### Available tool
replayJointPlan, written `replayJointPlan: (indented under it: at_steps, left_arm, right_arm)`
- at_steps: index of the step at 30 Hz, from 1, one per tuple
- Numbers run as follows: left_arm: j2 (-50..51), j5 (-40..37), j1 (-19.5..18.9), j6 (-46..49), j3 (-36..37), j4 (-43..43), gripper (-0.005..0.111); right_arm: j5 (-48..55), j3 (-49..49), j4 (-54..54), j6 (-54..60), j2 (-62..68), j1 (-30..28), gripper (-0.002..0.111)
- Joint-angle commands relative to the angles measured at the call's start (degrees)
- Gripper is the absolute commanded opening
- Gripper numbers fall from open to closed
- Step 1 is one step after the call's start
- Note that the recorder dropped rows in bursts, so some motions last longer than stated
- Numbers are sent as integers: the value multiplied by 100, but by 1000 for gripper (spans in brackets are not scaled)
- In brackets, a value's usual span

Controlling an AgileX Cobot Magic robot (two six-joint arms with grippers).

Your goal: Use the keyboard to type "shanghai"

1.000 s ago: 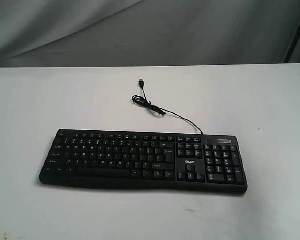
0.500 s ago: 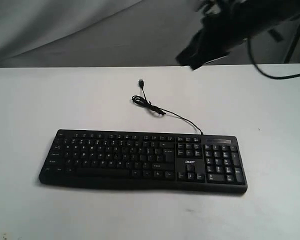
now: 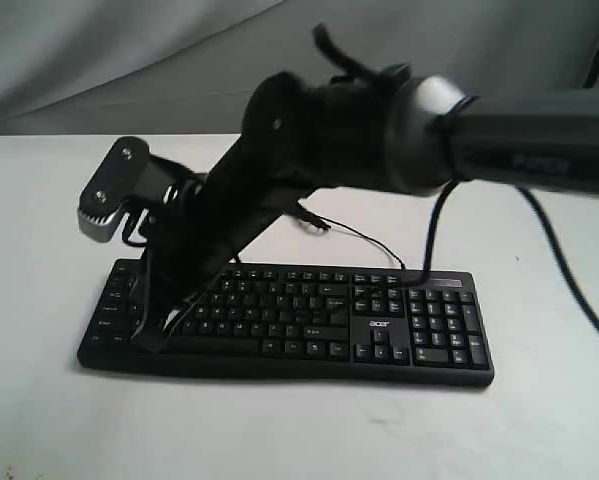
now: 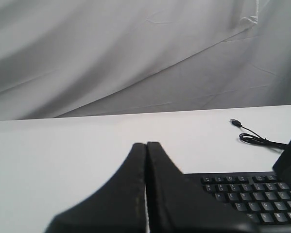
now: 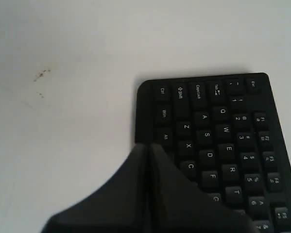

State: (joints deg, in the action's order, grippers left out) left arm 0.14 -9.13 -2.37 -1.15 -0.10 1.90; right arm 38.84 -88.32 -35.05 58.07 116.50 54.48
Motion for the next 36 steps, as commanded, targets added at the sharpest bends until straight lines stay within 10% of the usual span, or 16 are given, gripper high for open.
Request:
replayJointPlan:
  at_steps: [1,17,36]
  left_arm:
    - [-14,34,37,-15,10,0,0]
    - [-14,34,37,-15,10,0,0]
    - [-14,34,37,-15,10,0,0]
  right_arm:
    - [-528,-103,173,-162,359,87,0]
    - [167,-2050,1145,-1234,1854,4,0]
    - [31,-2177,1029,-1156,2105,-46,0]
